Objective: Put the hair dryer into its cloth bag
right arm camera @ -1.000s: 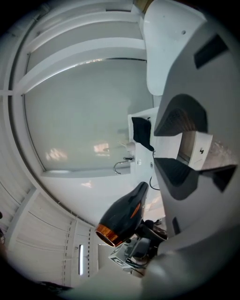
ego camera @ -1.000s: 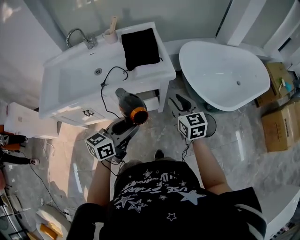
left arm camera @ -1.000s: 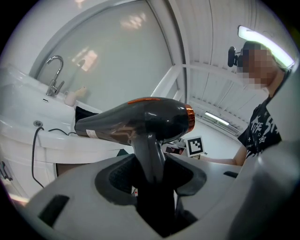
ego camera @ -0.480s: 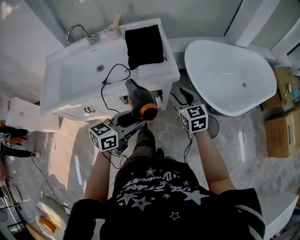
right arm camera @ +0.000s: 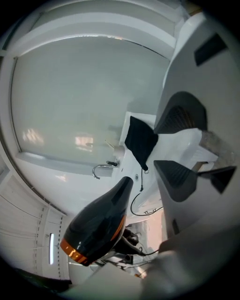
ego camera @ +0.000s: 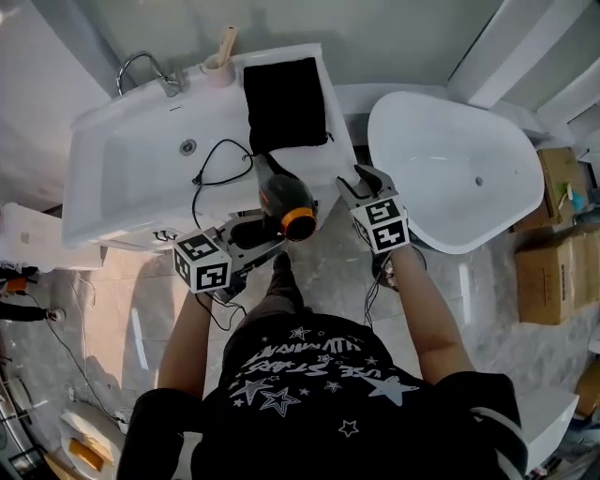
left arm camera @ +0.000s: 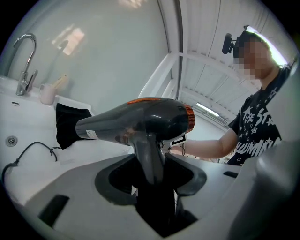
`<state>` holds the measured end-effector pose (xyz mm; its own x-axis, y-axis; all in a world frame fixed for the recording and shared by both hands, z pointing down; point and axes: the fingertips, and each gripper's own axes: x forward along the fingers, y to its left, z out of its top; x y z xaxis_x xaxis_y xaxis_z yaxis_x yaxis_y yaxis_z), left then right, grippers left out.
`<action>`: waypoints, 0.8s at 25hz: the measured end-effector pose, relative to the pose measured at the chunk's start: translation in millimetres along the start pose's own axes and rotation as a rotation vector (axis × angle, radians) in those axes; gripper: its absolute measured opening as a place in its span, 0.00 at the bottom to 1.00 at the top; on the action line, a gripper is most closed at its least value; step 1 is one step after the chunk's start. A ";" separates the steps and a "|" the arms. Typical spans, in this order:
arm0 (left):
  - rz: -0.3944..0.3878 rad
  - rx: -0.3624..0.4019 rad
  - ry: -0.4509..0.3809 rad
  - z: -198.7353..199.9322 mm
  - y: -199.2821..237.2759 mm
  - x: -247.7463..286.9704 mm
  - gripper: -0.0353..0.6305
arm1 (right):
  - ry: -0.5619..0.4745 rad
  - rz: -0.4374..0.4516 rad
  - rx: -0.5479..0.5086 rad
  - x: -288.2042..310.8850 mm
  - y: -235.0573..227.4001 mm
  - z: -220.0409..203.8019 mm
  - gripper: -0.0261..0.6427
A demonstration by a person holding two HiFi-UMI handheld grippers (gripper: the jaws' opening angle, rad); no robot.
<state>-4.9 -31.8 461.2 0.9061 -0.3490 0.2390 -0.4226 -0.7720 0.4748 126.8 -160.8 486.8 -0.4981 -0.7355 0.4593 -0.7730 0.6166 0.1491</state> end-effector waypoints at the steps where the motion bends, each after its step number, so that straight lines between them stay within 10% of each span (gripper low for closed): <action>1: -0.010 0.002 0.004 2.2 3.4 0.4 0.36 | 0.001 -0.005 -0.026 5.9 -3.0 3.2 0.31; 20: -0.088 -0.022 0.091 19.0 73.2 4.6 0.36 | 0.260 0.078 -0.448 142.5 -20.9 -3.7 0.28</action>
<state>-31.3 -100.0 481.0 0.9345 -0.2300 0.2715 -0.3431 -0.7852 0.5155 73.5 -277.5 552.3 -0.3891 -0.6240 0.6776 -0.4653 0.7680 0.4400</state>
